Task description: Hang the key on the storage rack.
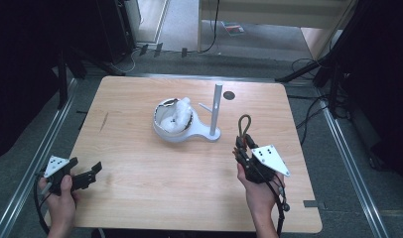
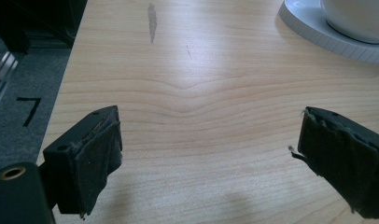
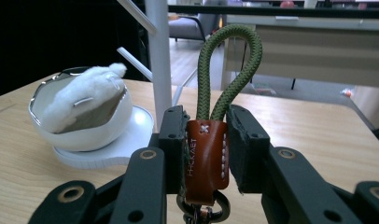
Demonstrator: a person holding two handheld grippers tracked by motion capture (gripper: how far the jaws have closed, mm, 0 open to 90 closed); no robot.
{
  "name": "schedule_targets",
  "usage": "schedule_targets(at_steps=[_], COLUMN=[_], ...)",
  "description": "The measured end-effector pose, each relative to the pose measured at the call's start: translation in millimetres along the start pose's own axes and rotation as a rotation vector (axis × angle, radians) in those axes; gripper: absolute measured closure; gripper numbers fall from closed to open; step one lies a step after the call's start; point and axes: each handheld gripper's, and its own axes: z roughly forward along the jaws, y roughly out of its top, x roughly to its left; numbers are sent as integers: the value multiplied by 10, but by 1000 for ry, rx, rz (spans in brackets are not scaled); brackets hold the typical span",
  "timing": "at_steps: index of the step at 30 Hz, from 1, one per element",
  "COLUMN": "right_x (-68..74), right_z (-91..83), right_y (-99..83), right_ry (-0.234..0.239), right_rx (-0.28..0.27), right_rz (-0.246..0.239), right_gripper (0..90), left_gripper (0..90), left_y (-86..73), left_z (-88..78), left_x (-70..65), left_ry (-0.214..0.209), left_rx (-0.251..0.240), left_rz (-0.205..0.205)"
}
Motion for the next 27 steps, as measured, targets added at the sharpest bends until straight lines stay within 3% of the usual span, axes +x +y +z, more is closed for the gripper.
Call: schedule_targets(at_steps=[4, 27], right_x=[52, 417], right_z=[9, 107], right_y=[26, 214], right_ry=[16, 118], right_rx=[-19, -56], right_rz=[-35, -88], right_gripper=[694, 692], left_gripper=[70, 70], left_y=[1, -2], left_z=[-1, -4], left_x=[2, 6], left_ry=[1, 0], left_rx=[2, -3], left_rz=[2, 2])
